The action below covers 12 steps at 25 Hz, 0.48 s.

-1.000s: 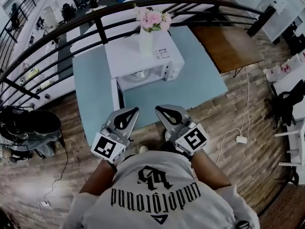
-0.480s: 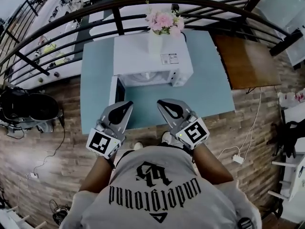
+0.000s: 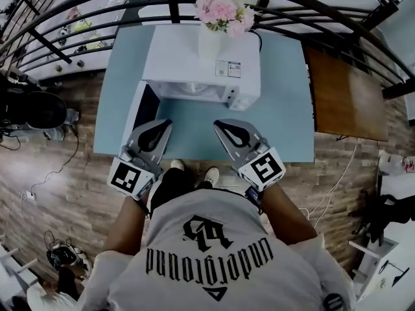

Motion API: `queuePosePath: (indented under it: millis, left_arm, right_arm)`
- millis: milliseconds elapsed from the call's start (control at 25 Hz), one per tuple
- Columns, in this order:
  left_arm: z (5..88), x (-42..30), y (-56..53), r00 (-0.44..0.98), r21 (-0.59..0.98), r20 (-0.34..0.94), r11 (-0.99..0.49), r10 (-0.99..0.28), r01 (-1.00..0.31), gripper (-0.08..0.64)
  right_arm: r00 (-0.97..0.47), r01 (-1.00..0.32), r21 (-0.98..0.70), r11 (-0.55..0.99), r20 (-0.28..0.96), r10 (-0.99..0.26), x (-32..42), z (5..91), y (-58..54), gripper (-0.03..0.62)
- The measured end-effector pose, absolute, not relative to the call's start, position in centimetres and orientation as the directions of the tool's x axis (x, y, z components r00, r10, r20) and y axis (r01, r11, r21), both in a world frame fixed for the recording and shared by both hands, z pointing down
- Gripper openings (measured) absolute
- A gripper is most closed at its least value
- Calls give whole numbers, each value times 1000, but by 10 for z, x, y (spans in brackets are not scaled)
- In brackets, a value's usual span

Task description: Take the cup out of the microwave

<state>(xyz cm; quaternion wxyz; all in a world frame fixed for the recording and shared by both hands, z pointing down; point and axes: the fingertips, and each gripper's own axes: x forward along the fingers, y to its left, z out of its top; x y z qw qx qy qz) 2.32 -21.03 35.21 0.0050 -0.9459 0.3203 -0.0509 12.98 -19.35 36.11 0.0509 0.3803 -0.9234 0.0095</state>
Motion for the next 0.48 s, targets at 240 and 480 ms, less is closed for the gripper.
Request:
queuePosePath:
  millis: [240,480]
  left_arm:
    - [364,34,-223,760,15,127,-765,-638,-644,51]
    - [386,40,-240,751,44,173,-757,-637,-652,51]
  right_arm:
    - [-704,-706,-29,708,130,-698,145,387,-217,2]
    - [-695,-715,-49,697,153,-702,149,410,-239,2]
